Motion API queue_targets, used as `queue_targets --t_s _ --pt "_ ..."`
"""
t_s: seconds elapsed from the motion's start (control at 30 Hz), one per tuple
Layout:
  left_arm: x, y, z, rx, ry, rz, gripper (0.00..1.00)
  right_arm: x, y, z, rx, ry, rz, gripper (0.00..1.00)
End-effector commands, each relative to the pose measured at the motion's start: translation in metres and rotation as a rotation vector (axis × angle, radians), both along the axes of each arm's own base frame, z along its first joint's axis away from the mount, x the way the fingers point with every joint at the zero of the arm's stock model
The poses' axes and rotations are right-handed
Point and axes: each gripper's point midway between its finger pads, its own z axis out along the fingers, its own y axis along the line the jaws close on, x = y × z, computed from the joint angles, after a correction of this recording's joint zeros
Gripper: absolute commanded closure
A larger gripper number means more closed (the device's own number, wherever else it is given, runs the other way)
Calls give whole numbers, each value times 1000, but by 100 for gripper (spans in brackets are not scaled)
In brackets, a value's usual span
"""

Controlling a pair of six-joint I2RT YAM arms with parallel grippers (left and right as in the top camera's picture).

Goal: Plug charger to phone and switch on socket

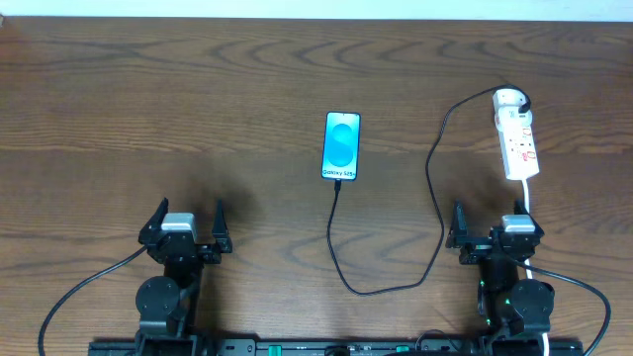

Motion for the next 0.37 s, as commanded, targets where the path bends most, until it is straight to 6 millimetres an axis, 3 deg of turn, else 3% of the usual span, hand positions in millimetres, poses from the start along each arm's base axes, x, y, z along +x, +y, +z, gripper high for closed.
queue_targets --t_s 0.0,0.33 --pt "-1 7 -15 16 50 35 8 0 -4 0 12 -2 -20 1" --pt "-1 7 -15 16 50 35 8 0 -4 0 12 -2 -20 1"
